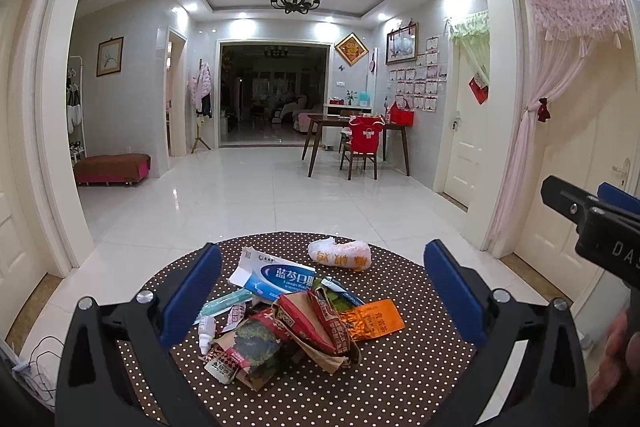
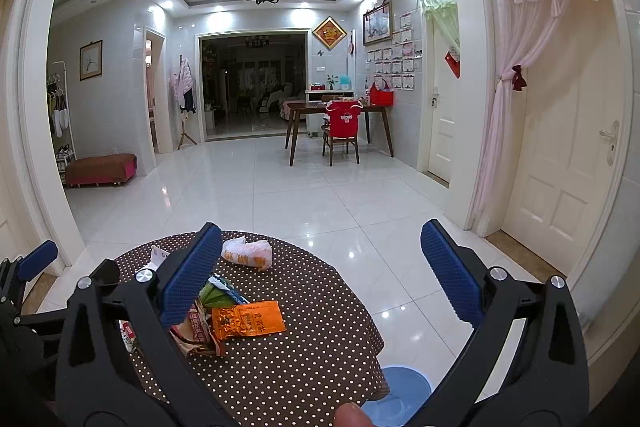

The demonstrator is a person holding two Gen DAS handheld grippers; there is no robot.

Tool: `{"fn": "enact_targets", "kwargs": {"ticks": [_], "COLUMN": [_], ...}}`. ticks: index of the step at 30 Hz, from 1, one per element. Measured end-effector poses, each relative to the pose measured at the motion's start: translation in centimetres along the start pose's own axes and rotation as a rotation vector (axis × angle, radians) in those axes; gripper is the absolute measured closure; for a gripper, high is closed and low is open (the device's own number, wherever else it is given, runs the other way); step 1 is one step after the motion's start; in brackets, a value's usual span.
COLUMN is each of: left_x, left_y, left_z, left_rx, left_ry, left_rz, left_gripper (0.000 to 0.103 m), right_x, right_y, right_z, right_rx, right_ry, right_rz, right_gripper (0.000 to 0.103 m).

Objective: Collect trash

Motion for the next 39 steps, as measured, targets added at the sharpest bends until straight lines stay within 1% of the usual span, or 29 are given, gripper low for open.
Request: {"fn": "enact_targets", "kwargs": {"ticks": [15,27,32,35,38,39], "left_x": [-0.1,0.3,1.8,3.1,4.8,5.6], "left_y": [-0.1,-0.5,-1.2,-1.7,-2.5,-2.8], "left_z": [0.1,0.6,1.5,2.3,3.1,3.5], "left_rx": [0.004,-0.006,-0.02,-0.027,-0.03,-0.033], "left_ry": [0.004,0.007,0.007,0.016,0.021,0.019], "left_rz": [0.001,0.005,0.028,0.052,0.088,0.106], "left_gripper": [0.004,0.004,0.004,0.004,0.004,0.004], "right_x": [0.0,-0.2,0.6,1.9,3.5,4.3], "right_y": [0.1,-0.6,-1.8,-3.1,-4.9,-5.8], "right_z": [-0.1,-0.1,-0.2,0.0,0.3,0.4], "right_rx": [-0.001,-0.001,-0.013,-0.052,-0.065,-0.079], "right_ry": [0.002,0.013,0.007,0.007,0.022,0.023], "right_rz": [0.002,0.026,0.074,0.128,0.194,0.229], "right_gripper": [0.005,0.005,0.005,0.005,0.005,0.005]}}
Point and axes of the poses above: each gripper's, at about its wrist camera, not at the fingertips, and y roughly against the way its jaws point, z to its left, x to its underside, the point moved 4 cm from there along -y, roughly the way its jaws point, and after that the axes turned 12 degrees about -y, right-handed, at the moved point
